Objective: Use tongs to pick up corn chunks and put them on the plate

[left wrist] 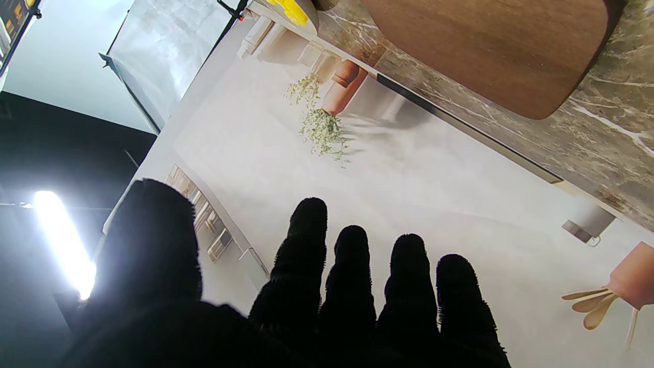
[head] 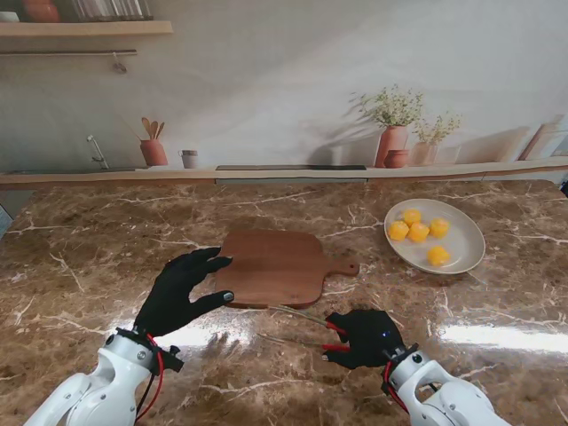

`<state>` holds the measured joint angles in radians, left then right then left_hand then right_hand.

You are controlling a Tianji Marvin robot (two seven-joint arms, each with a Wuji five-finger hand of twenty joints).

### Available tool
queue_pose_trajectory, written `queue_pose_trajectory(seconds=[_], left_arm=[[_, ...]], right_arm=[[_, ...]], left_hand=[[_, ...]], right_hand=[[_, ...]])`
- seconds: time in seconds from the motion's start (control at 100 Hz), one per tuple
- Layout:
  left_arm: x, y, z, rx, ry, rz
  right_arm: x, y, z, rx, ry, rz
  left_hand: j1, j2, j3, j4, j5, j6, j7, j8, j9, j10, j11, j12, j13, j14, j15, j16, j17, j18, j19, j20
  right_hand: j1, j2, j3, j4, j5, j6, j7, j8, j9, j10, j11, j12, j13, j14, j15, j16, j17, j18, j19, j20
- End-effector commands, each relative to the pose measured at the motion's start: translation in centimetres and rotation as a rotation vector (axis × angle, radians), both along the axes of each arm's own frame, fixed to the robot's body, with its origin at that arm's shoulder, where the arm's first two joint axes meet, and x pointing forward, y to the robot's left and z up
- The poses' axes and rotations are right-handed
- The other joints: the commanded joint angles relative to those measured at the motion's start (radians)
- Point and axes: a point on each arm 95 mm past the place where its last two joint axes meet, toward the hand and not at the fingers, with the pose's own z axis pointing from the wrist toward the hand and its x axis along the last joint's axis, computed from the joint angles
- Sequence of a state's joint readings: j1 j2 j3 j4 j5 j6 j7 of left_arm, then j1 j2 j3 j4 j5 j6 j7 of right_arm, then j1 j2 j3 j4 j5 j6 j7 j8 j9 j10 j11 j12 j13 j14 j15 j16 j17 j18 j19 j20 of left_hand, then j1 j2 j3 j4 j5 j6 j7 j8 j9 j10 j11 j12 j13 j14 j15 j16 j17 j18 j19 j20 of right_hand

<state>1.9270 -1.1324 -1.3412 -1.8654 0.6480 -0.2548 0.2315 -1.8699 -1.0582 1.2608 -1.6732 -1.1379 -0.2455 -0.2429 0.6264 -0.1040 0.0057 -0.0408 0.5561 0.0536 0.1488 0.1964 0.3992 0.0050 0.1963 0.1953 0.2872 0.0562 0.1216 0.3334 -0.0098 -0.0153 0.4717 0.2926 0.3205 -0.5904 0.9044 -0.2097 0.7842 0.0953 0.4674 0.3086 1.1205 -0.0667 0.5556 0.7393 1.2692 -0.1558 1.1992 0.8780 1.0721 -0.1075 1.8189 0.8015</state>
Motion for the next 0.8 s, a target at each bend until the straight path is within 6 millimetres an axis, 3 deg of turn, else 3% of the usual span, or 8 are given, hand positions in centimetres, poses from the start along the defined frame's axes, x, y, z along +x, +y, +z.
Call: queue_pose_trajectory(seconds=[0.0, 0.2, 0.28, 0.39, 0.49, 0.58, 0.7, 0.79], left_arm=[[-0.5, 0.0, -0.2, -0.002, 0.001, 0.001], [-0.6, 0.0, -0.2, -0.001, -0.004, 0.005], [-0.6, 0.0, -0.2, -0.001, -0.004, 0.005], [-0.5, 0.0, -0.2, 0.000, -0.004, 0.004], [-0.5, 0.0, -0.2, -0.002, -0.004, 0.003], [-0.5, 0.0, -0.2, -0.003, -0.004, 0.004], [-0.4, 0.0, -0.3, -0.003, -0.001, 0.002], [-0.4, -0.1, -0.3, -0.003, 0.002, 0.001]], right_arm=[[-0.6, -0.7, -1.0, -0.017, 0.056, 0.019], [-0.8, -0.8, -1.4, -0.105, 0.066, 0.041], [-0.7, -0.8, -1.5, -0.129, 0.065, 0.020], [-0.6, -0.9, -1.4, -0.166, 0.075, 0.002], [-0.7, -1.0, -1.3, -0.182, 0.086, 0.000], [-0.8, -1.2, -1.0, -0.188, 0.092, 0.003], [-0.8, -1.3, -0.4, -0.177, 0.084, 0.004], [-0.6, -1.5, 0.6, -0.158, 0.053, -0.013]], left_hand=[[0.003, 0.024, -0.027, 0.019, -0.004, -0.029, -0.006, 0.008, -0.005, -0.008, -0.022, -0.014, -0.010, -0.040, -0.024, -0.013, -0.013, -0.006, -0.041, 0.007], [0.002, 0.022, -0.027, 0.019, -0.005, -0.029, -0.005, 0.008, -0.003, -0.008, -0.021, -0.013, -0.010, -0.040, -0.024, -0.013, -0.014, -0.005, -0.040, 0.007], [0.002, 0.021, -0.026, 0.019, -0.004, -0.029, -0.005, 0.008, -0.004, -0.008, -0.021, -0.013, -0.010, -0.042, -0.024, -0.013, -0.014, -0.004, -0.040, 0.006], [0.002, 0.023, -0.026, 0.019, -0.006, -0.029, -0.005, 0.008, -0.005, -0.010, -0.022, -0.014, -0.010, -0.042, -0.025, -0.013, -0.015, 0.000, -0.040, 0.006], [0.002, 0.023, -0.026, 0.019, -0.007, -0.028, -0.006, 0.008, -0.005, -0.008, -0.023, -0.014, -0.010, -0.042, -0.025, -0.013, -0.015, -0.001, -0.039, 0.006], [0.003, 0.023, -0.026, 0.019, -0.007, -0.028, -0.006, 0.008, -0.006, -0.009, -0.023, -0.014, -0.012, -0.043, -0.026, -0.014, -0.015, 0.000, -0.041, 0.005], [0.003, 0.024, -0.026, 0.019, -0.010, -0.028, -0.007, 0.008, -0.008, -0.009, -0.024, -0.015, -0.013, -0.042, -0.027, -0.014, -0.015, 0.000, -0.042, 0.005], [0.002, 0.024, -0.026, 0.019, -0.010, -0.027, -0.007, 0.008, -0.009, -0.010, -0.025, -0.015, -0.013, -0.044, -0.027, -0.015, -0.015, 0.000, -0.043, 0.004]], right_hand=[[-0.005, 0.090, 0.059, 0.059, 0.002, -0.069, -0.016, 0.007, -0.024, -0.020, -0.004, -0.010, -0.011, -0.008, 0.003, 0.003, -0.020, -0.090, 0.053, -0.003], [0.000, 0.054, -0.011, 0.051, -0.048, -0.068, -0.047, 0.020, -0.084, -0.026, -0.021, -0.014, -0.075, -0.011, -0.042, 0.022, -0.084, -0.089, 0.005, 0.031], [0.008, 0.039, -0.105, 0.062, -0.087, -0.063, -0.076, 0.039, -0.134, -0.025, -0.029, -0.014, -0.127, -0.009, -0.068, 0.032, -0.134, -0.085, -0.027, 0.052], [-0.009, 0.054, -0.325, 0.100, -0.165, -0.056, -0.136, 0.076, -0.234, -0.026, -0.057, -0.022, -0.241, -0.003, -0.127, 0.041, -0.255, -0.062, -0.111, 0.092], [-0.123, -0.021, -0.231, 0.116, -0.237, -0.052, -0.197, 0.102, -0.328, -0.027, -0.114, -0.063, -0.368, 0.019, -0.252, 0.017, -0.400, -0.019, -0.252, 0.123], [-0.185, -0.023, -0.177, 0.117, -0.284, -0.057, -0.238, 0.111, -0.390, -0.026, -0.170, -0.110, -0.470, 0.043, -0.397, -0.042, -0.531, 0.034, -0.428, 0.112], [-0.242, 0.010, -0.163, 0.114, -0.340, -0.049, -0.279, 0.122, -0.467, -0.016, -0.252, -0.187, -0.579, 0.076, -0.648, -0.196, -0.678, 0.115, -0.754, 0.020], [-0.257, 0.038, -0.165, 0.115, -0.356, -0.051, -0.293, 0.129, -0.480, -0.009, -0.274, -0.222, -0.597, 0.088, -0.746, -0.272, -0.710, 0.135, -0.884, -0.022]])
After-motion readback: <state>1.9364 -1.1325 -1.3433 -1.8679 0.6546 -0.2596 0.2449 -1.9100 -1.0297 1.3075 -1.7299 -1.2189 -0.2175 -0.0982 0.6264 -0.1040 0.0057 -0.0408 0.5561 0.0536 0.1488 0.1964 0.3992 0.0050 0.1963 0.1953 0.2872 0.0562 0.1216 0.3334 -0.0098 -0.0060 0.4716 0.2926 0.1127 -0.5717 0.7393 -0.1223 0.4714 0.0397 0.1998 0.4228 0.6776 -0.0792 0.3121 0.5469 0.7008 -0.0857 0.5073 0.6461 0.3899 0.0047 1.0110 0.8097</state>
